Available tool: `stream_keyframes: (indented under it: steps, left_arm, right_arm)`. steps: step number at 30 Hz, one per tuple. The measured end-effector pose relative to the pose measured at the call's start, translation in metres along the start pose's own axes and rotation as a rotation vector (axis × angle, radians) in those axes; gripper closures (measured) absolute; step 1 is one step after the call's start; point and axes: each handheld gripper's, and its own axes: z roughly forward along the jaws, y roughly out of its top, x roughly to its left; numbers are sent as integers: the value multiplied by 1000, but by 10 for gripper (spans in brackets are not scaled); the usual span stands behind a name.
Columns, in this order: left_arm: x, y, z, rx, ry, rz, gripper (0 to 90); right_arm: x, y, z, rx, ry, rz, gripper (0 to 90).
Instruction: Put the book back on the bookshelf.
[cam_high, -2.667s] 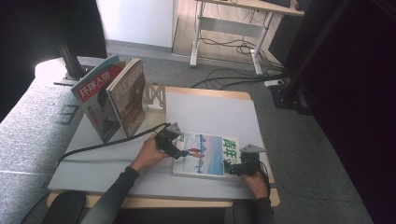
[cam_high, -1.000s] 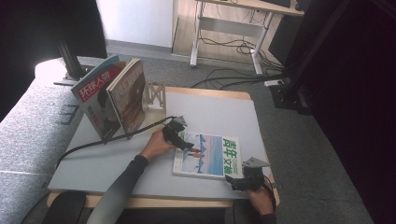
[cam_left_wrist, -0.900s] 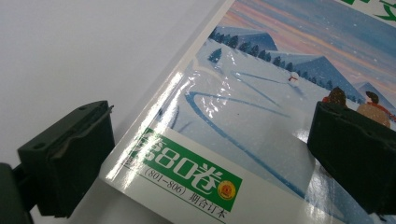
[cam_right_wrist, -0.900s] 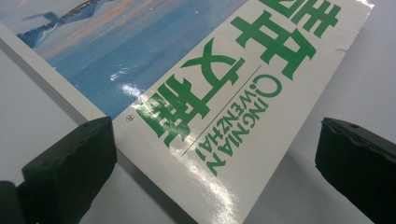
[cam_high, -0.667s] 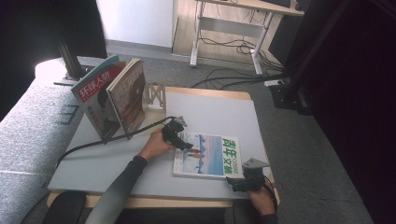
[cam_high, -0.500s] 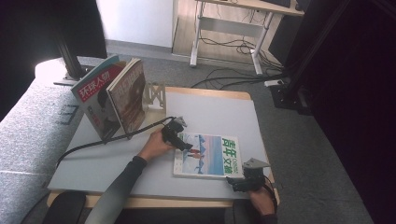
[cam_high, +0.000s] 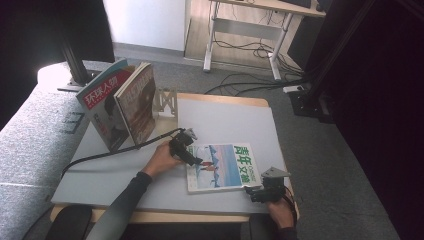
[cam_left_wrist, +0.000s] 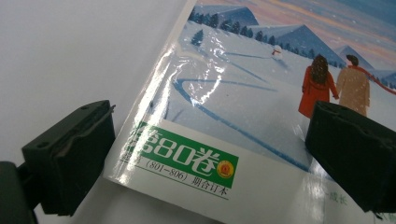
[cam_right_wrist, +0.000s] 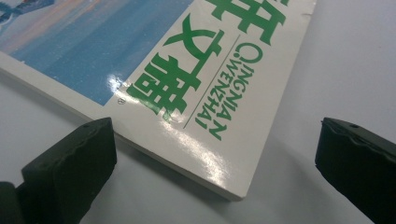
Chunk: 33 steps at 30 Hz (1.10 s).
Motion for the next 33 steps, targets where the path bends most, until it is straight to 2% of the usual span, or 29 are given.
stream_keyframes:
  steps: [14, 28, 33]
  left_arm:
    - [-10, -11, -10, 28, 8, -12, 18]
    - [-25, -28, -21, 24, 17, -37, 16]
    - [-29, -33, -25, 27, 6, -28, 13]
  right_arm:
    - [-11, 4, 6, -1, -31, 37, 0]
    - [-24, 12, 17, -7, -53, 64, 0]
    - [-29, 16, 22, -7, -61, 72, 0]
